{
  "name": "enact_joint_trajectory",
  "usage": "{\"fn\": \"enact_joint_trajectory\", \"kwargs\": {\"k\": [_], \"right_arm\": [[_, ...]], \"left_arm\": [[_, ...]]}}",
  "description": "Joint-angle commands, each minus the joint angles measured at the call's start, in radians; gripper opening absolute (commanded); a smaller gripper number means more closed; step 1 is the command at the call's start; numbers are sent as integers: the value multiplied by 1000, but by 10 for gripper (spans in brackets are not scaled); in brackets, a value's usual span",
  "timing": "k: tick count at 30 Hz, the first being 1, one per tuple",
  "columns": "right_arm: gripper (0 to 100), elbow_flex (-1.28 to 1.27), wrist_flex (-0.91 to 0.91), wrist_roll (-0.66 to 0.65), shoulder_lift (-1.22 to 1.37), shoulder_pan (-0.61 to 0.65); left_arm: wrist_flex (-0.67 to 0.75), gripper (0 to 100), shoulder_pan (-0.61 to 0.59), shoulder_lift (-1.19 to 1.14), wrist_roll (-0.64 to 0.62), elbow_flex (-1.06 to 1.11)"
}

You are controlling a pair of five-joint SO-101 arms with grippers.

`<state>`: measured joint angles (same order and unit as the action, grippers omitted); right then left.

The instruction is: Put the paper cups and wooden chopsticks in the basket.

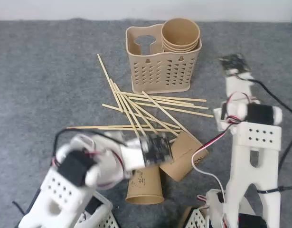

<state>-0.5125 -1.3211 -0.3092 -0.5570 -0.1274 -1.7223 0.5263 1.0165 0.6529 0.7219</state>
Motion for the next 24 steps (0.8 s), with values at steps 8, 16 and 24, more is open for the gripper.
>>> {"fn": "enact_joint_trajectory", "kwargs": {"k": [8,16,24], "right_arm": [[23,-38,71,143,-61,-409],[23,-72,125,137,59,-437],[23,-71,147,137,130,-395]], "left_arm": [[101,12,175,358,-130,197],[103,12,362,358,-164,217],[112,11,542,350,-198,214]]}}
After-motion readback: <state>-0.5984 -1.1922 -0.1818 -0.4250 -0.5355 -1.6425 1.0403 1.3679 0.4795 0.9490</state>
